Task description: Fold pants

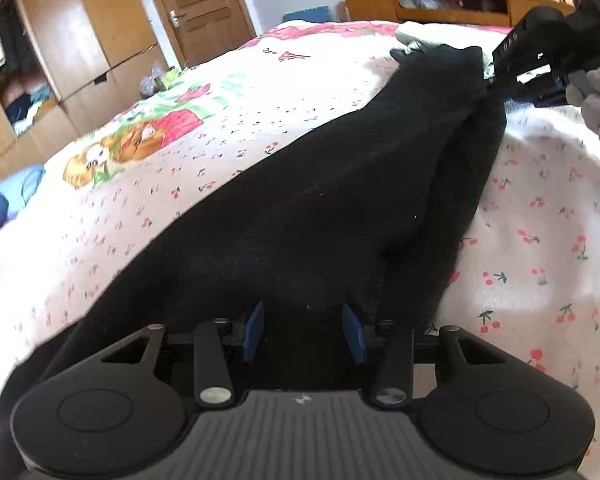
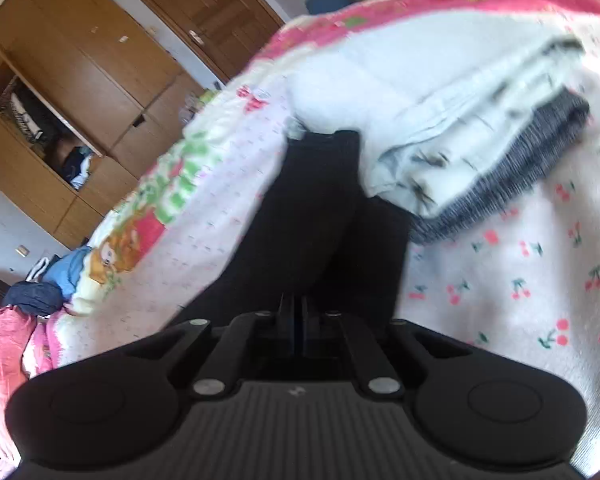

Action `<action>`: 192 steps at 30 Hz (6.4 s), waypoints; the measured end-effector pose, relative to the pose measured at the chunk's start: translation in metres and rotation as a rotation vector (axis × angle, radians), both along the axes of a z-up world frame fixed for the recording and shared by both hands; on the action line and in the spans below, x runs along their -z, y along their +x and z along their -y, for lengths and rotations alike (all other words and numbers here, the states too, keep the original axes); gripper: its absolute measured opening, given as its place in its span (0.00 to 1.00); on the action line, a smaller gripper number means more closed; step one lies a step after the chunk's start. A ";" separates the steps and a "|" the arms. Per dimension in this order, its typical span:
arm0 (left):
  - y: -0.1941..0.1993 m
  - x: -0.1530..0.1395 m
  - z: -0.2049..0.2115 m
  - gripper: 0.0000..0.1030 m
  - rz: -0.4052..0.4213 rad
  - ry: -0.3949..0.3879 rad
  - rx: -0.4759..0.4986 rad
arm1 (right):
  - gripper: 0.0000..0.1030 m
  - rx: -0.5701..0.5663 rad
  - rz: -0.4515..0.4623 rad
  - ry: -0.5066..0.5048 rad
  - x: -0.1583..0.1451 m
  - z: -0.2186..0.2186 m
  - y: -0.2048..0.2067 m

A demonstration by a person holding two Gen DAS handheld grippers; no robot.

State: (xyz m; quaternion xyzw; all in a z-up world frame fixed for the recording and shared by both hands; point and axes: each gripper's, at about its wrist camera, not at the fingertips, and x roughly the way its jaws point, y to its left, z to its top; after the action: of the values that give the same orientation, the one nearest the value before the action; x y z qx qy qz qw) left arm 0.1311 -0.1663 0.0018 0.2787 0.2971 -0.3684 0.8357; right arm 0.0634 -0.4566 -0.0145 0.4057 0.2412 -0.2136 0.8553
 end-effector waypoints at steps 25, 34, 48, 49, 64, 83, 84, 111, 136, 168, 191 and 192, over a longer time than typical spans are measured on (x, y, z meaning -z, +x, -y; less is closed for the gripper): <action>-0.014 0.004 0.004 0.25 0.010 0.116 0.037 | 0.10 0.051 0.029 0.128 0.018 0.034 -0.019; -0.012 0.000 0.009 0.25 -0.002 0.091 0.043 | 0.37 0.094 0.106 0.147 0.023 0.042 -0.032; -0.031 -0.017 0.018 0.26 -0.034 0.001 0.073 | 0.06 -0.018 0.414 0.337 -0.021 0.047 -0.040; -0.035 -0.017 0.019 0.26 -0.037 -0.006 0.085 | 0.06 -0.018 0.419 0.307 -0.027 0.045 -0.043; -0.017 -0.006 -0.033 0.41 -0.099 0.021 -0.086 | 0.08 0.008 -0.056 0.117 0.008 0.047 0.009; -0.002 0.009 -0.136 0.43 -0.090 -0.100 -0.376 | 0.18 -1.010 0.028 -0.098 -0.066 -0.199 0.173; -0.003 0.012 -0.142 0.43 -0.111 -0.107 -0.390 | 0.19 -1.071 0.027 -0.094 -0.057 -0.216 0.194; 0.002 -0.014 -0.162 0.45 -0.142 -0.281 -0.507 | 0.41 -1.751 -0.042 0.306 0.013 -0.302 0.307; 0.006 0.013 -0.168 0.51 -0.222 -0.230 -0.531 | 0.46 -1.680 -0.059 0.300 0.022 -0.318 0.317; 0.011 0.017 -0.180 0.58 -0.242 -0.276 -0.534 | 0.42 -1.408 -0.127 0.440 0.029 -0.303 0.315; 0.014 0.022 -0.178 0.64 -0.240 -0.264 -0.523 | 0.03 -1.191 0.096 0.834 0.056 -0.287 0.261; 0.014 0.022 -0.178 0.64 -0.240 -0.264 -0.522 | 0.03 -1.229 0.045 0.791 0.057 -0.292 0.267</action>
State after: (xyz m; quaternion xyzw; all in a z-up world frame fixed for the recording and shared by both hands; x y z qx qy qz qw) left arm 0.1454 0.0119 -0.0201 0.0365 0.4048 -0.2071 0.8899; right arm 0.3308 -0.1651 -0.0716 0.4799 0.4668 0.4164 0.6151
